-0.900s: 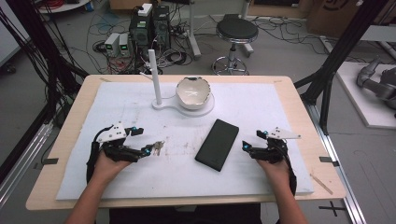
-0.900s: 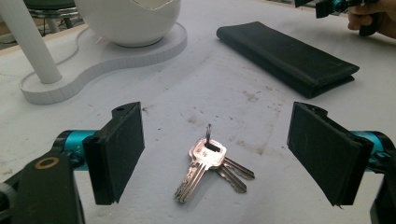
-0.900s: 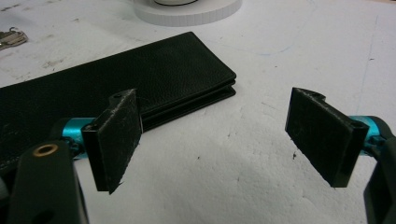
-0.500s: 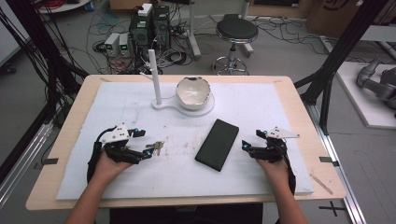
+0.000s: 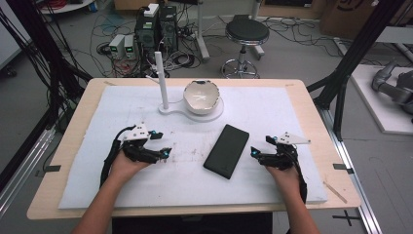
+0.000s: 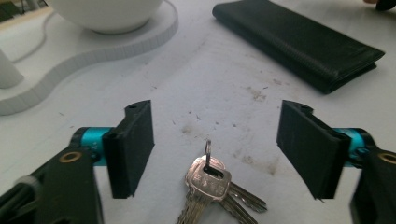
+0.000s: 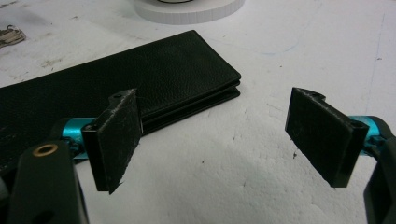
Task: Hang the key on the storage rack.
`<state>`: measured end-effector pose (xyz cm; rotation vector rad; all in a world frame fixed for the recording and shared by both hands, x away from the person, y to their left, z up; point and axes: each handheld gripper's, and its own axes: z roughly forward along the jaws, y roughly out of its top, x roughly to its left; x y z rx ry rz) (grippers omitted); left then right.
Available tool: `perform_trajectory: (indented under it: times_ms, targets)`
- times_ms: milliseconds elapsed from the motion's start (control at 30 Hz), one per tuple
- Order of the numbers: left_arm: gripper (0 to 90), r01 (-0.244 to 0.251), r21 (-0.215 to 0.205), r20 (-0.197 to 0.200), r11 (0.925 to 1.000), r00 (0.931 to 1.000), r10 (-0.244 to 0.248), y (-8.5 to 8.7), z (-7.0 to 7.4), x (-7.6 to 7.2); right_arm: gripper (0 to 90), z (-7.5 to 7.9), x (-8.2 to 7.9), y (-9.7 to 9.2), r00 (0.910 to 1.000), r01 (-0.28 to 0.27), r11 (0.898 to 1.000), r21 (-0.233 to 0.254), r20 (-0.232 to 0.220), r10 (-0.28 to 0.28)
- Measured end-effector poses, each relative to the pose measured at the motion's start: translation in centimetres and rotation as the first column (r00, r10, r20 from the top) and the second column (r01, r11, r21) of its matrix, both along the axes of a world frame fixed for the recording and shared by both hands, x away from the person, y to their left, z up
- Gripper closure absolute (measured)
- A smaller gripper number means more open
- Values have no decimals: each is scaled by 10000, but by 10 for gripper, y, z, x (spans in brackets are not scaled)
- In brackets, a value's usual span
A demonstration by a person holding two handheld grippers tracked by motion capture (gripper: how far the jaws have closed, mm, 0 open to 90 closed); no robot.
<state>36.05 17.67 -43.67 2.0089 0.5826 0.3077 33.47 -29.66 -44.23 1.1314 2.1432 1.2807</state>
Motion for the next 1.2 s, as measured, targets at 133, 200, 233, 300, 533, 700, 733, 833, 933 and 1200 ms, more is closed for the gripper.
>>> perform_trajectory:
  times_ms: [133,200,233,300,533,700,733,833,933,1200]
  targets:
    - [535,39,468,69,9989,10000,-42,-6,-6,4,191,1,0,-2,10000,80,10000,39,57,-81]
    - [583,122,631,8,9979,9999,-122,-6,-7,4,191,1,-1,-2,9999,124,9999,36,116,-124]
    - [614,146,644,-47,9978,9999,-143,-7,-8,4,191,1,-1,-2,9999,130,9999,35,80,-130]
    - [681,133,805,-89,9967,9999,-126,-7,-8,4,191,1,-1,-2,9999,131,9999,-2,43,-131]
    - [878,-185,566,172,9982,9997,176,0,2,-2,191,2,-3,1,9999,82,10000,-31,82,-82]
    - [879,-264,-358,397,9990,9988,278,8,21,-6,191,2,-4,1,9999,104,9999,-14,51,-104]
    - [879,-250,-349,515,9991,9983,268,9,26,-7,191,1,-3,1,10000,72,10000,-47,58,-71]
    - [879,-216,-479,807,9986,9964,255,7,42,-7,191,1,-3,3,10000,54,10000,-44,80,-54]
    - [879,-86,-458,977,9989,9951,130,5,60,-3,191,2,-3,4,10000,-21,10000,-25,83,21]
    - [879,-122,-671,1440,9977,9893,218,7,111,15,191,2,-4,3,9999,-42,10000,-2,96,42]
